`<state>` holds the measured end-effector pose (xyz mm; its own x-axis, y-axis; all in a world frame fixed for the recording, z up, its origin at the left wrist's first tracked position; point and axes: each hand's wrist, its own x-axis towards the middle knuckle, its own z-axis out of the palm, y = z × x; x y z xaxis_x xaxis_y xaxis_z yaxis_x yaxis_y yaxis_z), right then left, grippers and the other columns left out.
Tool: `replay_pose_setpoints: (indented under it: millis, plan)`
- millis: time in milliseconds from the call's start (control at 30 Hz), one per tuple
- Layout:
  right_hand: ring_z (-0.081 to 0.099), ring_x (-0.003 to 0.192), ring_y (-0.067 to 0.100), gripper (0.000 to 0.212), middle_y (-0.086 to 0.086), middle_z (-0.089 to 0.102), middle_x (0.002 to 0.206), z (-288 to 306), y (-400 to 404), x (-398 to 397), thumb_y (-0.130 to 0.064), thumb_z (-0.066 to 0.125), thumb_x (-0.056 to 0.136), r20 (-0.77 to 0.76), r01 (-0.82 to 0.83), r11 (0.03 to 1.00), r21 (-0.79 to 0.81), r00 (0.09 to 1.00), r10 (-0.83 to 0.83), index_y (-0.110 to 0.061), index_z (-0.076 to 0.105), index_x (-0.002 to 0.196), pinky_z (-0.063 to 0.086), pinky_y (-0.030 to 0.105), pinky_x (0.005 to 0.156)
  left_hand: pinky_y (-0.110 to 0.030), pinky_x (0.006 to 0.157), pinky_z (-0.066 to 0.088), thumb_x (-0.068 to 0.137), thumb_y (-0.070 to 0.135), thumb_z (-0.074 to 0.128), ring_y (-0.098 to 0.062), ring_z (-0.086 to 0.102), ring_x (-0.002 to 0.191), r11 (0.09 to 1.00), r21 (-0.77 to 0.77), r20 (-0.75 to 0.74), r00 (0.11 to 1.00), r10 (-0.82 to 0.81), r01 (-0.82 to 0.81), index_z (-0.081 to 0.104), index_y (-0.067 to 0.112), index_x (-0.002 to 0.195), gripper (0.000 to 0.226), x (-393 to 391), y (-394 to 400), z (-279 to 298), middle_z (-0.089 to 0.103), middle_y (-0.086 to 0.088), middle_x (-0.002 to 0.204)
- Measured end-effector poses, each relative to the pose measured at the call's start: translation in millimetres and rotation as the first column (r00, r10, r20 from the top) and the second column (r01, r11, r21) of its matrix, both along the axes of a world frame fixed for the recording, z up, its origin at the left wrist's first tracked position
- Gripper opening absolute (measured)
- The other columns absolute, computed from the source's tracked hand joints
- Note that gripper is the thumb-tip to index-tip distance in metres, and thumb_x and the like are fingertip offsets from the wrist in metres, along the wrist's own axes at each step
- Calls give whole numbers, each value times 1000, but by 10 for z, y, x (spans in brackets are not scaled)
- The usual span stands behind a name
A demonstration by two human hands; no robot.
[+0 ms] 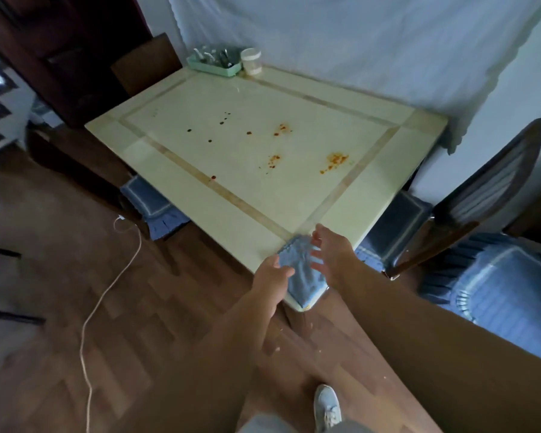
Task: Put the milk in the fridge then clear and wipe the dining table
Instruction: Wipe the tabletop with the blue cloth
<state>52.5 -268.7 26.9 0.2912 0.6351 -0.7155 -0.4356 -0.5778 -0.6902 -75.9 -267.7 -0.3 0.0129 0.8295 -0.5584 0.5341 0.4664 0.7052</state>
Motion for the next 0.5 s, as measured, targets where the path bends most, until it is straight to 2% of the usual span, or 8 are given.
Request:
replay_pose_setpoints:
  millis: [67, 200, 300, 367, 433, 467, 500]
  plan:
    - [41, 70, 21, 20, 4, 44, 76, -94, -8, 63, -31, 54, 94, -31, -5, 1000, -25, 1000, 4, -18, 53, 78, 37, 34, 67, -26, 103, 35, 92, 15, 62, -23, 48, 131, 998, -39, 2, 999, 38, -38, 45, 5, 142, 53, 61, 23, -123, 49, -9, 144]
    - [50, 86, 22, 24, 3, 54, 90, -239, 5, 191, -38, 57, 95, -57, -51, 997, -61, 997, 48, -17, 59, 83, 45, 34, 76, -24, 88, 40, 86, 8, 68, -26, 57, 118, 983, -108, 48, 987, 156, -150, 51, 5, 133, 49, 145, 109, -384, 59, -12, 132]
    - [54, 85, 19, 22, 1, 58, 94, -317, 8, 249, -37, 57, 96, -82, -76, 994, -79, 994, 70, -18, 61, 85, 46, 33, 77, -27, 88, 44, 83, 4, 71, -24, 60, 109, 963, -120, 66, 966, 250, -241, 53, 3, 128, 48, 183, 175, -517, 62, -7, 123]
    - [54, 77, 17, 22, 0, 58, 89, -380, 22, 277, -36, 58, 97, -122, -70, 994, -82, 991, 60, -17, 62, 85, 45, 32, 75, -30, 91, 50, 74, 15, 77, -25, 63, 104, 941, -127, 75, 943, 325, -314, 54, 3, 122, 55, 198, 252, -661, 62, -5, 117]
    - [54, 72, 15, 21, 0, 57, 84, -399, 12, 269, -33, 58, 97, -155, -70, 995, -76, 986, 57, -14, 62, 87, 45, 31, 75, -39, 90, 56, 50, 37, 81, -28, 69, 96, 915, -123, 72, 917, 393, -383, 60, 7, 115, 75, 146, 359, -1024, 69, -9, 111]
    - [54, 70, 15, 20, 1, 57, 83, -415, 12, 267, -31, 58, 97, -166, -61, 995, -78, 985, 47, -13, 62, 89, 45, 30, 74, -42, 88, 58, 45, 40, 81, -28, 70, 92, 910, -130, 66, 912, 405, -394, 61, 7, 112, 77, 152, 386, -1105, 70, -10, 105]
    - [54, 70, 15, 19, 1, 57, 83, -432, 16, 262, -30, 59, 97, -173, -54, 995, -83, 984, 39, -13, 62, 89, 45, 29, 72, -40, 86, 58, 50, 36, 82, -27, 69, 89, 904, -147, 67, 907, 415, -402, 62, 5, 109, 69, 163, 400, -1128, 70, -11, 101]
